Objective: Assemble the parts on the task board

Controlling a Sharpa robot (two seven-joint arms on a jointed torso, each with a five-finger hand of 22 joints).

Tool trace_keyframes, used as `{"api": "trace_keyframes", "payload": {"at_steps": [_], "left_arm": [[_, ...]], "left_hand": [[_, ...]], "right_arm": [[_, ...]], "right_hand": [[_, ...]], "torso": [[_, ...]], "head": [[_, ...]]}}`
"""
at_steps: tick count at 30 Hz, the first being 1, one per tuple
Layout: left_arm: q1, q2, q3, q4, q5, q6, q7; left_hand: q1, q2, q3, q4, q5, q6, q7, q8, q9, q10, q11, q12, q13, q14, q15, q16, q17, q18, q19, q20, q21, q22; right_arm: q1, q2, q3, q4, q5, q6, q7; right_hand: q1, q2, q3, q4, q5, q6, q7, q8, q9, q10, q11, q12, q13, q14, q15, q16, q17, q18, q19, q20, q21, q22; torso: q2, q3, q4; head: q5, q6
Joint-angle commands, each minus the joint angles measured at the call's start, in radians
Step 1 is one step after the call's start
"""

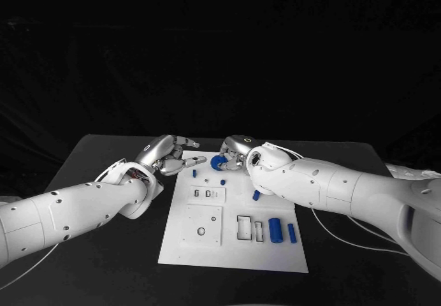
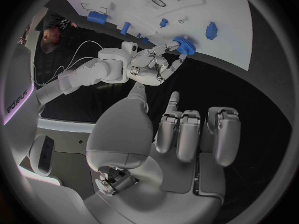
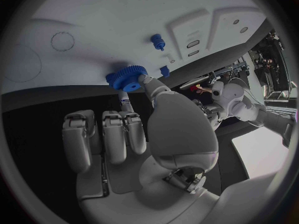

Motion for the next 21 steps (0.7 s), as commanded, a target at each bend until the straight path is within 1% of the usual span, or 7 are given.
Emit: {"api": "trace_keyframes", "payload": {"at_steps": [1, 12, 19, 21], "left_arm": [[0.002, 0.003, 0.001, 0.0, -0.004, -0.006, 0.004], [0.002, 0.003, 0.001, -0.003, -0.004, -0.005, 0.005], [0.001, 0.003, 0.001, -0.006, -0.004, -0.006, 0.007], [0.001, 0.003, 0.001, -0.007, -0.004, -0.006, 0.006]], "left_hand": [[0.001, 0.009, 0.003, -0.001, -0.001, 0.006, -0.003, -0.004, -0.001, 0.102, 0.004, 0.003, 0.263, 0.104, 0.002, 0.003, 0.263, -0.007, 0.105, 0.005, 0.002, 0.263], [0.001, 0.009, 0.003, -0.001, -0.001, 0.006, -0.003, -0.004, -0.001, 0.102, 0.004, 0.003, 0.263, 0.104, 0.002, 0.003, 0.263, -0.007, 0.105, 0.005, 0.002, 0.263], [0.002, 0.01, 0.002, -0.001, -0.001, 0.007, -0.003, -0.005, -0.002, 0.102, 0.004, 0.003, 0.263, 0.104, 0.002, 0.003, 0.263, -0.007, 0.105, 0.006, 0.002, 0.263], [0.002, 0.01, 0.002, -0.001, -0.001, 0.007, -0.003, -0.005, -0.002, 0.102, 0.004, 0.003, 0.263, 0.104, 0.002, 0.003, 0.263, -0.007, 0.105, 0.006, 0.002, 0.263]], "right_arm": [[-0.008, 0.001, -0.005, 0.001, -0.009, 0.059, -0.013], [-0.011, 0.002, -0.005, 0.0, -0.009, 0.075, -0.021], [-0.017, 0.0, -0.005, 0.007, -0.002, 0.088, -0.024], [-0.018, -0.001, -0.005, 0.009, 0.002, 0.093, -0.026]], "right_hand": [[-0.002, 0.008, -0.001, -0.006, -0.001, 0.07, -0.062, 0.003, 0.002, 0.106, 0.008, 0.007, 0.264, 0.102, 0.006, 0.006, 0.263, -0.014, 0.105, 0.003, 0.005, 0.263], [-0.005, 0.008, -0.002, -0.006, -0.005, 0.07, -0.061, 0.001, 0.0, 0.106, 0.008, 0.007, 0.264, 0.102, 0.006, 0.006, 0.263, -0.014, 0.105, 0.004, 0.005, 0.263], [-0.007, 0.007, -0.003, -0.005, -0.008, 0.07, -0.06, -0.001, 0.0, 0.106, 0.009, 0.007, 0.264, 0.102, 0.007, 0.006, 0.263, -0.014, 0.105, 0.004, 0.005, 0.263], [-0.008, 0.006, -0.004, -0.005, -0.009, 0.07, -0.059, -0.001, -0.001, 0.106, 0.01, 0.007, 0.264, 0.102, 0.007, 0.006, 0.263, -0.014, 0.105, 0.005, 0.005, 0.263]], "torso": [[0.001, 0.0003, 0.0001], [0.001, 0.0005, -0.0005], [-0.001, -0.0003, -0.0035], [0.0, -0.0004, -0.0027]], "head": [[-0.001, 0.001], [-0.002, 0.002], [-0.002, 0.001], [-0.003, 0.001]]}}
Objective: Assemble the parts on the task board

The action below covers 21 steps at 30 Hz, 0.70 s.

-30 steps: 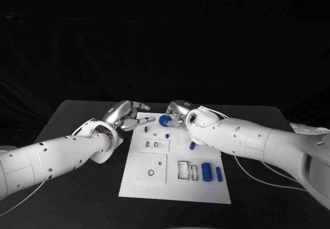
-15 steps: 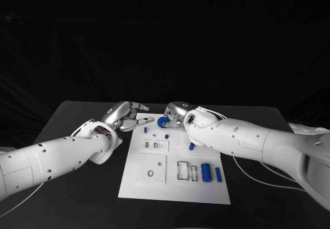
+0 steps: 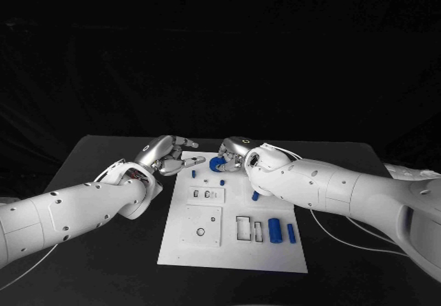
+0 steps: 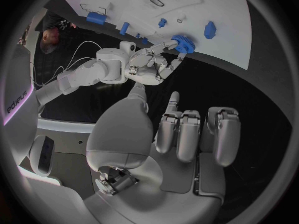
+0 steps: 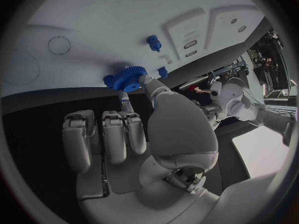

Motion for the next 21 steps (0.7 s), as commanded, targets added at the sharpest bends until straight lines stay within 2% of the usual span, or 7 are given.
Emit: {"api": "trace_keyframes", "payload": {"at_steps": [1, 6, 15, 17, 19, 21], "left_arm": [[0.001, 0.002, 0.001, 0.0, -0.004, -0.006, 0.006], [0.001, 0.004, 0.001, -0.002, -0.004, -0.005, 0.007], [0.001, 0.004, 0.001, -0.003, -0.004, -0.004, 0.006], [0.001, 0.005, 0.001, -0.003, -0.004, -0.003, 0.006], [0.001, 0.005, 0.001, -0.004, -0.004, -0.003, 0.006], [0.001, 0.006, 0.001, -0.004, -0.004, -0.003, 0.007]], "left_hand": [[0.002, 0.01, 0.002, -0.001, -0.001, 0.007, -0.003, -0.005, -0.001, 0.102, 0.004, 0.003, 0.263, 0.104, 0.002, 0.003, 0.263, -0.007, 0.105, 0.006, 0.002, 0.263], [0.002, 0.01, 0.002, -0.001, -0.001, 0.007, -0.003, -0.005, -0.001, 0.102, 0.004, 0.003, 0.263, 0.104, 0.002, 0.003, 0.263, -0.007, 0.105, 0.006, 0.002, 0.263], [0.002, 0.01, 0.002, -0.001, -0.001, 0.007, -0.003, -0.005, -0.001, 0.102, 0.004, 0.003, 0.263, 0.104, 0.002, 0.003, 0.263, -0.007, 0.105, 0.006, 0.002, 0.263], [0.002, 0.01, 0.002, -0.001, -0.001, 0.007, -0.003, -0.005, -0.001, 0.102, 0.004, 0.003, 0.263, 0.104, 0.002, 0.003, 0.263, -0.007, 0.105, 0.006, 0.002, 0.263], [0.002, 0.01, 0.002, -0.001, -0.001, 0.007, -0.003, -0.005, -0.001, 0.102, 0.004, 0.003, 0.263, 0.104, 0.002, 0.003, 0.263, -0.007, 0.105, 0.006, 0.002, 0.263], [0.002, 0.01, 0.002, -0.001, -0.001, 0.007, -0.003, -0.005, -0.001, 0.102, 0.004, 0.003, 0.263, 0.104, 0.002, 0.003, 0.263, -0.007, 0.105, 0.006, 0.002, 0.263]], "right_arm": [[-0.015, -0.002, -0.008, 0.001, 0.001, 0.081, -0.024], [-0.016, -0.004, -0.008, -0.001, 0.004, 0.082, -0.028], [-0.016, -0.004, -0.008, 0.001, 0.004, 0.092, -0.04], [-0.016, -0.004, -0.008, 0.002, 0.004, 0.094, -0.044], [-0.017, -0.005, -0.008, 0.002, 0.004, 0.095, -0.046], [-0.017, -0.006, -0.008, 0.004, 0.004, 0.093, -0.048]], "right_hand": [[-0.008, 0.006, -0.001, -0.004, -0.008, 0.07, -0.059, 0.006, -0.001, 0.103, 0.007, 0.007, 0.263, 0.102, 0.007, 0.006, 0.263, -0.014, 0.105, 0.005, 0.005, 0.263], [-0.009, 0.006, -0.002, -0.004, -0.011, 0.069, -0.059, 0.004, -0.002, 0.103, 0.007, 0.007, 0.263, 0.102, 0.008, 0.006, 0.263, -0.014, 0.105, 0.005, 0.005, 0.263], [-0.011, 0.005, -0.003, -0.005, -0.021, 0.057, -0.055, -0.006, -0.008, 0.103, 0.011, 0.007, 0.263, 0.102, 0.01, 0.006, 0.263, -0.014, 0.105, 0.008, 0.005, 0.263], [-0.016, 0.001, -0.005, -0.005, -0.026, 0.022, -0.045, -0.013, -0.019, 0.103, 0.019, 0.007, 0.263, 0.102, 0.015, 0.006, 0.263, -0.014, 0.105, 0.012, 0.005, 0.263], [-0.023, -0.007, -0.011, -0.004, -0.041, -0.055, -0.04, -0.012, -0.038, 0.103, 0.023, 0.007, 0.263, 0.102, 0.021, 0.006, 0.263, -0.014, 0.105, 0.016, 0.005, 0.263], [-0.025, -0.013, -0.02, -0.005, -0.068, -0.169, -0.047, -0.011, -0.064, 0.103, 0.018, 0.007, 0.263, 0.102, 0.021, 0.006, 0.263, -0.014, 0.105, 0.019, 0.005, 0.263]], "torso": [[0.0, -0.0007, 0.0], [-0.001, -0.0007, 0.0013], [0.0, -0.0005, -0.0001], [-0.001, -0.0006, 0.0002], [-0.001, -0.0006, 0.0006], [0.0, -0.0006, 0.0009]], "head": [[-0.001, -0.001], [-0.003, 0.0], [-0.004, 0.001], [-0.004, 0.001], [-0.005, 0.003], [-0.006, 0.004]]}}
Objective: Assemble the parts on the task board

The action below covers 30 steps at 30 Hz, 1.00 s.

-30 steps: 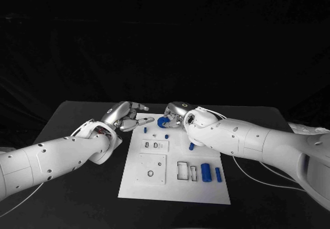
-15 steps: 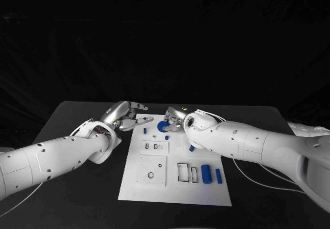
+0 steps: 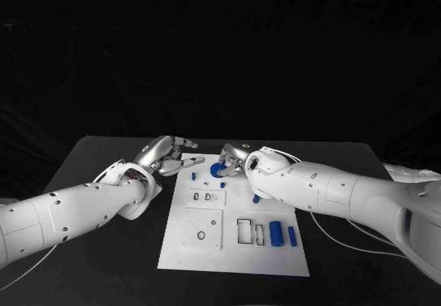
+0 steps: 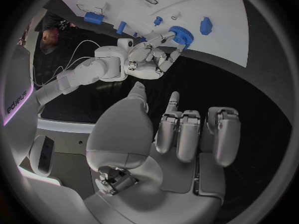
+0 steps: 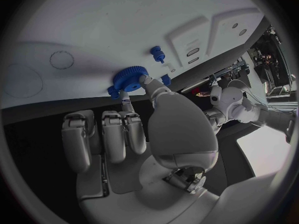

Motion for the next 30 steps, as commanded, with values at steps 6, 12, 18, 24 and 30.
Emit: {"api": "trace_keyframes", "payload": {"at_steps": [6, 12, 18, 24, 30], "left_arm": [[0.001, 0.004, 0.001, -0.001, -0.003, -0.002, 0.007], [0.001, 0.006, 0.001, -0.004, -0.003, -0.002, 0.008], [0.001, 0.008, 0.0, -0.01, -0.003, -0.002, 0.01], [0.0, 0.014, 0.0, -0.02, -0.003, -0.002, 0.012], [-0.004, 0.024, 0.0, -0.035, -0.002, -0.003, 0.017]], "left_hand": [[0.003, 0.012, 0.001, -0.001, -0.001, 0.007, -0.003, -0.006, -0.001, 0.102, 0.004, 0.003, 0.263, 0.104, 0.002, 0.003, 0.263, -0.007, 0.105, 0.006, 0.002, 0.263], [0.003, 0.012, 0.0, -0.001, -0.001, 0.007, -0.003, -0.006, -0.001, 0.102, 0.004, 0.003, 0.263, 0.104, 0.002, 0.003, 0.263, -0.007, 0.105, 0.006, 0.002, 0.263], [0.004, 0.012, 0.0, -0.001, -0.001, 0.007, -0.003, -0.006, -0.001, 0.102, 0.004, 0.003, 0.263, 0.104, 0.002, 0.003, 0.263, -0.007, 0.105, 0.006, 0.002, 0.263], [0.004, 0.012, 0.0, -0.001, -0.001, 0.007, -0.003, -0.006, -0.001, 0.102, 0.004, 0.003, 0.263, 0.104, 0.002, 0.003, 0.263, -0.007, 0.105, 0.006, 0.002, 0.263], [0.004, 0.012, 0.0, -0.001, -0.001, 0.007, -0.003, -0.007, -0.001, 0.102, 0.004, 0.003, 0.263, 0.104, 0.002, 0.003, 0.263, -0.007, 0.105, 0.007, 0.002, 0.263]], "right_arm": [[-0.006, -0.014, -0.004, 0.017, 0.02, -0.012, 0.007], [-0.002, -0.053, -0.003, 0.07, 0.13, -0.118, 0.071], [0.043, -0.171, -0.003, 0.215, 0.308, -0.222, 0.149], [0.097, -0.351, -0.005, 0.389, 0.387, -0.162, 0.15], [0.116, -0.512, -0.01, 0.512, 0.396, -0.082, 0.129]], "right_hand": [[-0.011, -0.007, -0.037, 0.003, -0.045, -0.231, -0.03, -0.003, -0.049, 0.105, -0.026, 0.007, 0.263, 0.106, -0.01, 0.006, 0.263, -0.014, 0.105, -0.001, 0.005, 0.263], [-0.012, -0.006, -0.048, 0.008, -0.052, -0.216, -0.036, 0.008, -0.043, 0.105, -0.034, 0.007, 0.263, 0.106, -0.018, 0.006, 0.263, -0.014, 0.105, -0.009, 0.005, 0.263], [-0.019, 0.009, -0.063, 0.03, -0.039, -0.112, -0.03, 0.054, -0.013, 0.105, -0.034, 0.007, 0.263, 0.106, -0.026, 0.006, 0.263, -0.014, 0.105, -0.019, 0.005, 0.263], [-0.059, 0.014, -0.081, 0.064, -0.04, -0.053, -0.021, 0.069, -0.001, 0.105, -0.03, 0.007, 0.263, 0.106, -0.016, 0.006, 0.263, -0.014, 0.105, -0.013, 0.005, 0.263], [-0.071, 0.012, -0.102, 0.081, -0.069, -0.048, -0.025, 0.053, -0.001, 0.105, -0.032, 0.007, 0.263, 0.106, -0.008, 0.006, 0.263, -0.014, 0.105, -0.005, 0.005, 0.263]], "torso": [[0.0, 0.0001, -0.0005], [-0.001, 0.0002, -0.0005], [-0.003, 0.0003, -0.0026], [-0.007, -0.0009, -0.0057], [-0.016, -0.0002, -0.0136]], "head": [[-0.001, 0.003], [0.0, 0.004], [0.0, 0.001], [-0.009, -0.004], [-0.02, -0.012]]}}
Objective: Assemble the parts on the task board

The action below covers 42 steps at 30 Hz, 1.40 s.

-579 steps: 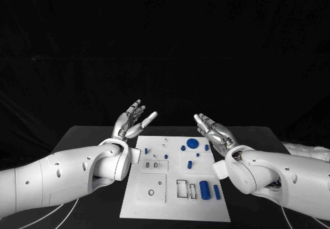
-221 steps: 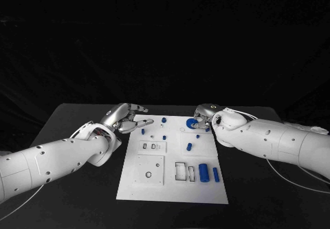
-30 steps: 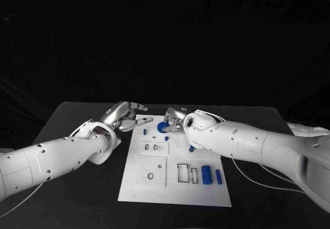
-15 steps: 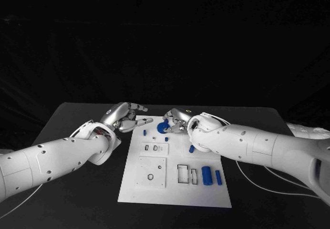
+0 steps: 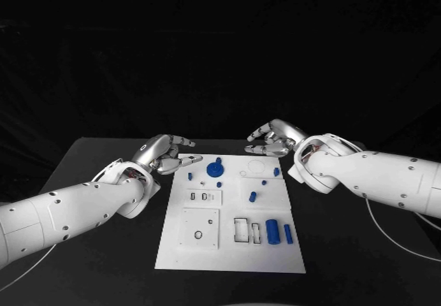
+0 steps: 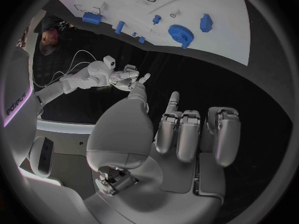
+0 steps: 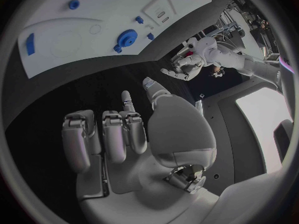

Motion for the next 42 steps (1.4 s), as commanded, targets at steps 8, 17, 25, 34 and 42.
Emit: {"api": "trace_keyframes", "payload": {"at_steps": [8, 17, 25, 34, 42], "left_arm": [[-0.009, 0.011, 0.001, -0.018, -0.001, -0.003, 0.022], [-0.013, 0.011, 0.001, -0.023, -0.001, -0.003, 0.025], [-0.014, 0.01, 0.001, -0.024, -0.001, -0.003, 0.026], [-0.015, 0.005, 0.001, -0.024, -0.001, -0.003, 0.026], [-0.015, 0.004, 0.001, -0.024, 0.0, -0.002, 0.027]], "left_hand": [[0.0, 0.009, 0.0, -0.001, -0.001, 0.007, -0.003, -0.007, -0.002, 0.102, 0.004, 0.003, 0.263, 0.104, 0.002, 0.003, 0.263, -0.008, 0.105, 0.007, 0.002, 0.263], [0.0, 0.009, 0.0, -0.001, -0.001, 0.007, -0.003, -0.007, -0.002, 0.102, 0.004, 0.003, 0.263, 0.104, 0.002, 0.003, 0.263, -0.008, 0.105, 0.007, 0.002, 0.263], [0.0, 0.009, 0.0, -0.001, -0.001, 0.007, -0.003, -0.007, -0.002, 0.102, 0.004, 0.003, 0.263, 0.104, 0.002, 0.003, 0.263, -0.008, 0.105, 0.007, 0.002, 0.263], [0.002, 0.011, -0.001, -0.001, 0.0, 0.007, -0.003, -0.008, -0.002, 0.102, 0.004, 0.003, 0.263, 0.104, 0.002, 0.003, 0.263, -0.008, 0.105, 0.007, 0.002, 0.263], [0.002, 0.011, -0.001, -0.001, 0.0, 0.007, -0.003, -0.008, -0.002, 0.102, 0.004, 0.003, 0.263, 0.104, 0.002, 0.003, 0.263, -0.008, 0.105, 0.007, 0.002, 0.263]], "right_arm": [[-0.015, -0.15, -0.014, 0.091, -0.027, 0.133, -0.041], [-0.053, -0.194, -0.019, 0.067, -0.15, 0.129, -0.079], [-0.088, -0.163, -0.019, 0.01, -0.242, 0.119, -0.121], [-0.106, -0.109, -0.019, -0.049, -0.27, 0.099, -0.145], [-0.111, -0.082, -0.019, -0.084, -0.275, 0.093, -0.154]], "right_hand": [[0.014, -0.016, -0.022, 0.003, -0.009, -0.077, -0.048, -0.061, -0.015, 0.106, -0.013, 0.007, 0.263, 0.106, -0.001, 0.006, 0.263, -0.014, 0.105, 0.001, 0.005, 0.263], [0.056, -0.012, -0.019, -0.002, -0.006, -0.06, -0.045, -0.048, -0.003, 0.106, -0.026, 0.007, 0.263, 0.106, -0.02, 0.006, 0.263, -0.014, 0.105, -0.017, 0.005, 0.263], [0.109, 0.008, 0.0, -0.025, -0.039, -0.052, -0.048, -0.051, 0.0, 0.106, -0.031, 0.007, 0.263, 0.106, -0.028, 0.006, 0.263, -0.014, 0.105, -0.025, 0.005, 0.263], [0.13, 0.021, 0.011, -0.035, -0.042, -0.053, -0.049, -0.055, -0.001, 0.106, -0.033, 0.007, 0.263, 0.106, -0.03, 0.006, 0.263, -0.014, 0.105, -0.028, 0.005, 0.263], [0.133, 0.023, 0.013, -0.037, -0.042, -0.055, -0.049, -0.056, -0.002, 0.106, -0.033, 0.007, 0.263, 0.106, -0.03, 0.006, 0.263, -0.014, 0.105, -0.028, 0.005, 0.263]], "torso": [[-0.012, 0.0057, -0.0094], [-0.012, 0.0057, -0.0114], [-0.012, 0.0054, -0.0092], [-0.012, 0.0049, -0.009], [-0.013, 0.0048, -0.0091]], "head": [[-0.045, -0.005], [-0.062, -0.004], [-0.065, -0.003], [-0.067, 0.001], [-0.065, 0.0]]}}
